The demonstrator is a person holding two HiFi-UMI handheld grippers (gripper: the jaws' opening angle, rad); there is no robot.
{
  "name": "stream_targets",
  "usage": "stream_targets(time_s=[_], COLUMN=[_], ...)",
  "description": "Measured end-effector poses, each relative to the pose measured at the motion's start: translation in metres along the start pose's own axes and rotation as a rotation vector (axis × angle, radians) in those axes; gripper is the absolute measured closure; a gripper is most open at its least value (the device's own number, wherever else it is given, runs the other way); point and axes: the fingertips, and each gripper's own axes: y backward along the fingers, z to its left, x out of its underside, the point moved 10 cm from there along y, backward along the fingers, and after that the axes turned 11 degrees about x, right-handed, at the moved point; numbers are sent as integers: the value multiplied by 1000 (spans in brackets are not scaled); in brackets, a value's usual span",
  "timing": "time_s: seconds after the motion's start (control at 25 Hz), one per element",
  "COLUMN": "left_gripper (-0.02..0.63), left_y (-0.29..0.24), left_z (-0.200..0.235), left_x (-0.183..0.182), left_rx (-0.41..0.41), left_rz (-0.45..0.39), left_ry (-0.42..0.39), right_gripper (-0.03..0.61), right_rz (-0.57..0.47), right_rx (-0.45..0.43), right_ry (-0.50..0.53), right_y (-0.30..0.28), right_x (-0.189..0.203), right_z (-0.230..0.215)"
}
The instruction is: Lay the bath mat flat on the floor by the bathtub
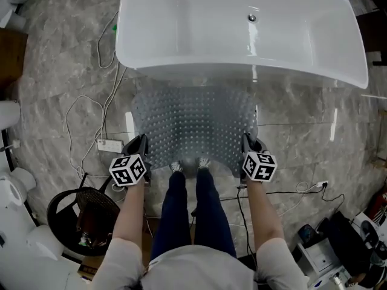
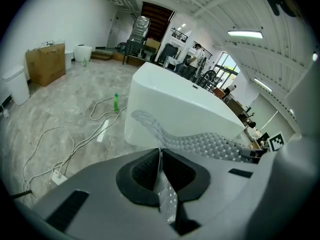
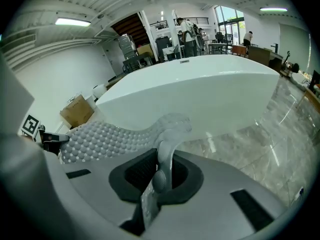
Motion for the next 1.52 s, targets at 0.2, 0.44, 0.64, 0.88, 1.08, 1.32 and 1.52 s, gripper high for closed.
stream_targets(time_s=[0.2, 0.44, 0.64, 0.88, 1.08, 1.32, 1.52], left_gripper=[571, 571, 571, 571, 569, 569, 569], left_y=[-32, -67, -88, -114, -138, -170, -195], left_z=[25, 41, 64, 99, 124, 150, 172], left_x=[12, 36, 53, 63, 75, 95, 116], left_rx=[-12, -24, -30, -40, -37, -42, -57], left_rz=[19, 44, 58, 61, 56, 57, 43], left_ry=[5, 6, 11, 20, 28, 42, 65], right_gripper=[537, 537, 537, 537, 537, 537, 537], right_rz=[19, 50, 66, 82, 96, 90, 103], right_rx=[25, 24, 24, 34, 47, 60, 66], right_ry=[24, 23, 33, 42, 85, 105, 85], right_y=[-38, -76, -108, -146, -180, -223, -258], right_x=[13, 34, 48, 65, 77, 89, 103], right_z=[-7, -16, -17, -18, -18, -21, -22])
